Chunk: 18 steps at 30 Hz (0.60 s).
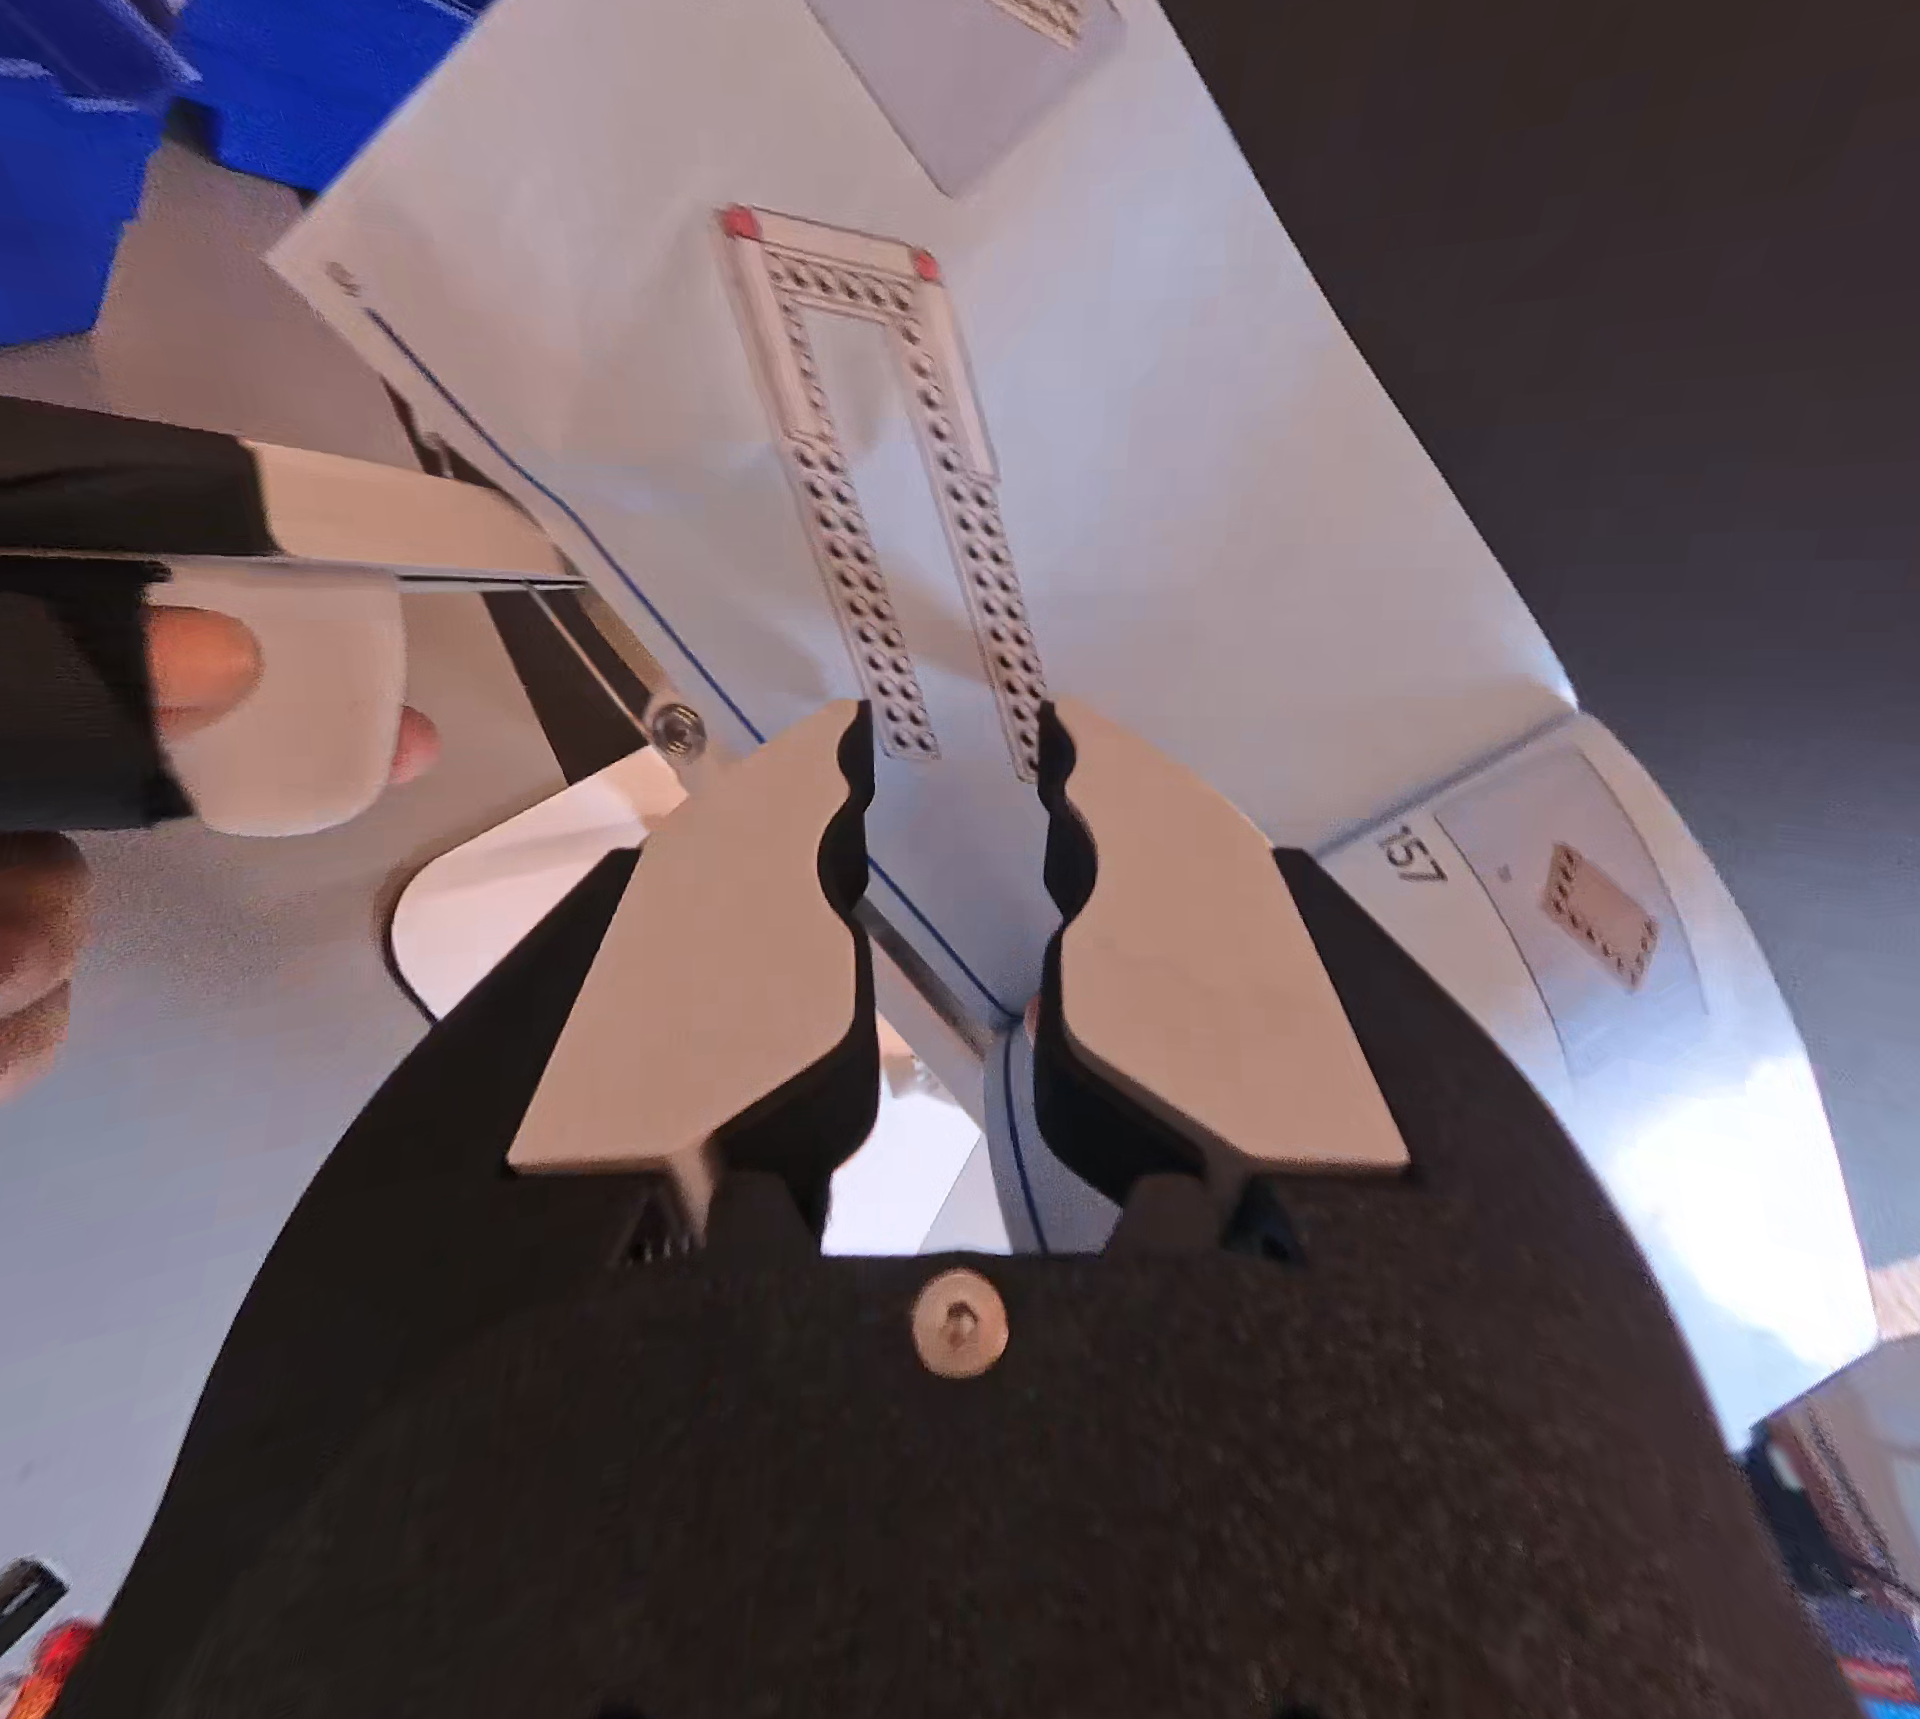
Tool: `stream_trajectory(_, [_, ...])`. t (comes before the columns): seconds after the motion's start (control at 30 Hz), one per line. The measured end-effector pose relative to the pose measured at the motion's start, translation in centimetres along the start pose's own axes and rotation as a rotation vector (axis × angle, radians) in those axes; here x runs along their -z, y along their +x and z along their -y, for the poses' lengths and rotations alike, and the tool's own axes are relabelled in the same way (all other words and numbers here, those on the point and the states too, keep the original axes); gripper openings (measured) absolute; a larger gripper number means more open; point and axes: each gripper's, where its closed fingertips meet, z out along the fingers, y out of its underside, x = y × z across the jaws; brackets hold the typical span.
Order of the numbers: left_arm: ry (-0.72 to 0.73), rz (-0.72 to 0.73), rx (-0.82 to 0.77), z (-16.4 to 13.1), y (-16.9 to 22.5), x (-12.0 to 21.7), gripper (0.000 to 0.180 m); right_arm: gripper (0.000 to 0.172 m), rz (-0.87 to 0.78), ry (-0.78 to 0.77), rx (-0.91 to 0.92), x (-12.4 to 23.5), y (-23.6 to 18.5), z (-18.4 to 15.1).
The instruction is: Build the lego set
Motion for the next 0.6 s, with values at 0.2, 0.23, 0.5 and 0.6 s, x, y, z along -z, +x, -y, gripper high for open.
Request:
stream_trajectory(0.2, [0.025, -0.024, 0.090, -0.4, -0.1, 0.5, 0.004, 0.032, -0.057, -0.021, 0.114, -1.8, -0.7, 0.2])
stream_trajectory(0.23, [0.033, -0.039, 0.118, -0.5, 0.0, 0.6, 0.004, 0.031, -0.074, -0.012, 0.129, -1.9, -0.6, 0.1])
stream_trajectory(0.5, [0.084, -0.008, -0.098, -0.2, 1.6, 0.9, 0.001, 0.031, -0.083, -0.010, 0.122, -2.0, -0.6, 0.1])
stream_trajectory(0.6, [0.012, 0.047, -0.468, 0.1, 3.1, 0.0, 0.001, 0.031, -0.061, 0.010, 0.116, -2.1, -0.7, 0.2])
